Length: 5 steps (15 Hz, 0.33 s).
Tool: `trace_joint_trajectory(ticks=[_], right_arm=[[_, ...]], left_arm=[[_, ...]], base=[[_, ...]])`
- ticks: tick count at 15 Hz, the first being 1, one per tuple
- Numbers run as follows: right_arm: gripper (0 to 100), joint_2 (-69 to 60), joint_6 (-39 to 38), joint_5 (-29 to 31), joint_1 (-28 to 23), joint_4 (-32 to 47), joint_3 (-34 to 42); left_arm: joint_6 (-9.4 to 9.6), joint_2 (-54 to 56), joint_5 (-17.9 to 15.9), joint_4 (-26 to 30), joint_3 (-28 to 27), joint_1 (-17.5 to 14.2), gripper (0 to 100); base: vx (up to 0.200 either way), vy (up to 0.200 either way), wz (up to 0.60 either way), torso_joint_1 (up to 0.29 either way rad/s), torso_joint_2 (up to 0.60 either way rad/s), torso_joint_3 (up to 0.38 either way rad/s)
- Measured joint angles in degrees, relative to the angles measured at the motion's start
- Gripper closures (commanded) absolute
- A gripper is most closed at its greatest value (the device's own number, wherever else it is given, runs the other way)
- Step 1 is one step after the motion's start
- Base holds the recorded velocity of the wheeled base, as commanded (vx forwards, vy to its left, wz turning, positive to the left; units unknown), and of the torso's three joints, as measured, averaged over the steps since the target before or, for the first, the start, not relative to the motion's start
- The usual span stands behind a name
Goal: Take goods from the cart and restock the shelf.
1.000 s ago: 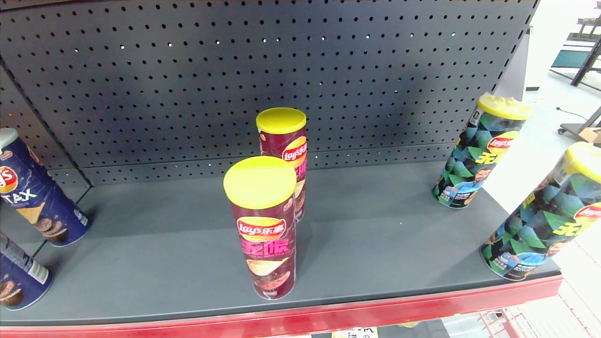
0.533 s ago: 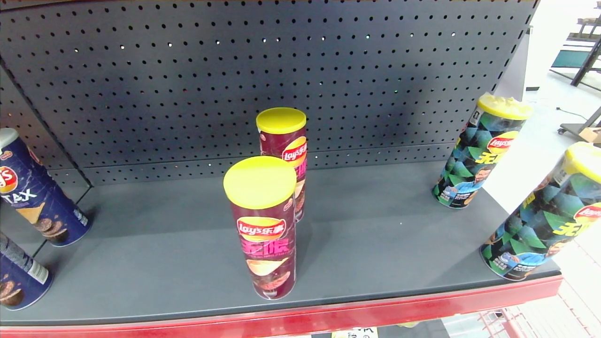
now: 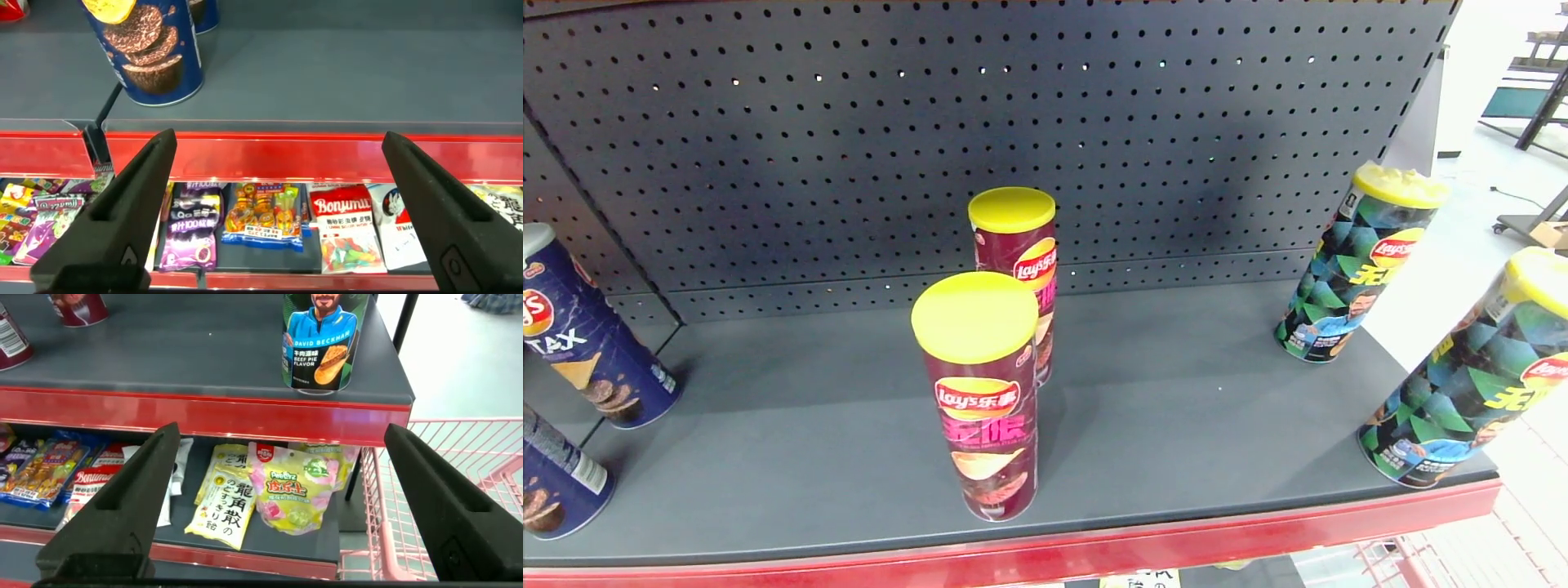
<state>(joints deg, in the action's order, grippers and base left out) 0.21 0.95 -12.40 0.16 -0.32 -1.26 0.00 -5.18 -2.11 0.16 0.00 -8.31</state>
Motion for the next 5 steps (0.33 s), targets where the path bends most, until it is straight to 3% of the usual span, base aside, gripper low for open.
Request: trace_joint_trajectory(ticks=[5], right_arm=[[0, 0.0, 0.6, 0.3, 0.0, 0.0, 0.0]], left_arm=[[-0.05, 0.0, 0.0, 0.0, 0.0, 0.0, 0]], base=[[0.000, 0.000, 0.00, 0.000, 0.00, 0.000]])
